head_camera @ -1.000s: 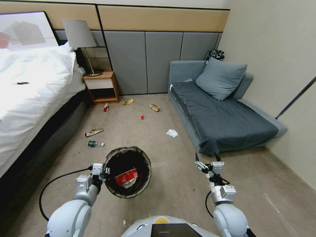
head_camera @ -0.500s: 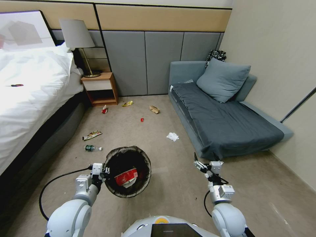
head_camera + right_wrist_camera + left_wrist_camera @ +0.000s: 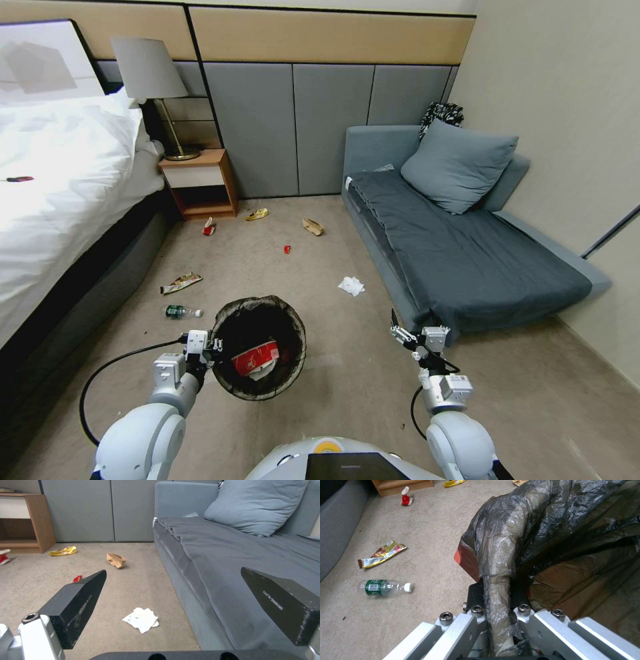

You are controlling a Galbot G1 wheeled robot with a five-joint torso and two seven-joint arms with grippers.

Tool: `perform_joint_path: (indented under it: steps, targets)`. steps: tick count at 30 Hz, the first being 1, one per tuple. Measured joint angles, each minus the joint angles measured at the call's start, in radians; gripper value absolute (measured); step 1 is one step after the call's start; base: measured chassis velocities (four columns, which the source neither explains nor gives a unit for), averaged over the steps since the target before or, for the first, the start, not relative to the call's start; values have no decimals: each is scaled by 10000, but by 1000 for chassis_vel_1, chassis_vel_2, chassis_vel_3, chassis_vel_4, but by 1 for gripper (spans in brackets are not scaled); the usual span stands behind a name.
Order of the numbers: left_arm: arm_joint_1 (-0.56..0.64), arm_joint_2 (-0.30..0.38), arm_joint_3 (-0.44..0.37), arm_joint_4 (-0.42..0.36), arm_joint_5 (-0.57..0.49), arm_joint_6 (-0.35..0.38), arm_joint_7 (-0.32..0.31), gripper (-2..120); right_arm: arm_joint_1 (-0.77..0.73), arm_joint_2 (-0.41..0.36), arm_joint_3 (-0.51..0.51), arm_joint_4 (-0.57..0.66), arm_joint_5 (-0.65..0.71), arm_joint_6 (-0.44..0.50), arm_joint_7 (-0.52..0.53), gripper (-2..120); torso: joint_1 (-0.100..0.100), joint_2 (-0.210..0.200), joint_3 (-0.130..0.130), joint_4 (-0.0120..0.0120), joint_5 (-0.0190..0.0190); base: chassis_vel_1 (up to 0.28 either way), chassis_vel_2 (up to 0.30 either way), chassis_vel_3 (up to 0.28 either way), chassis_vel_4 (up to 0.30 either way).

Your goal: Pick up the trash bin, then pick up the garbage from the floor and place it into the trash bin.

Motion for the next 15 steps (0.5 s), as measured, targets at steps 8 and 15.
perform_joint_path:
  steps: [8, 15]
  targets:
    - [-23, 21, 4, 21, 0, -1, 4, 1, 19, 2, -2, -18, 0, 6, 10, 100, 0, 0, 0, 0, -1, -101, 102, 87, -99]
    - [-17, 13, -6, 21, -1, -4, 7, 1, 41, 1, -29, -28, -1, 9, 26, 100, 0, 0, -1, -1, -2, -104, 101, 116, -104]
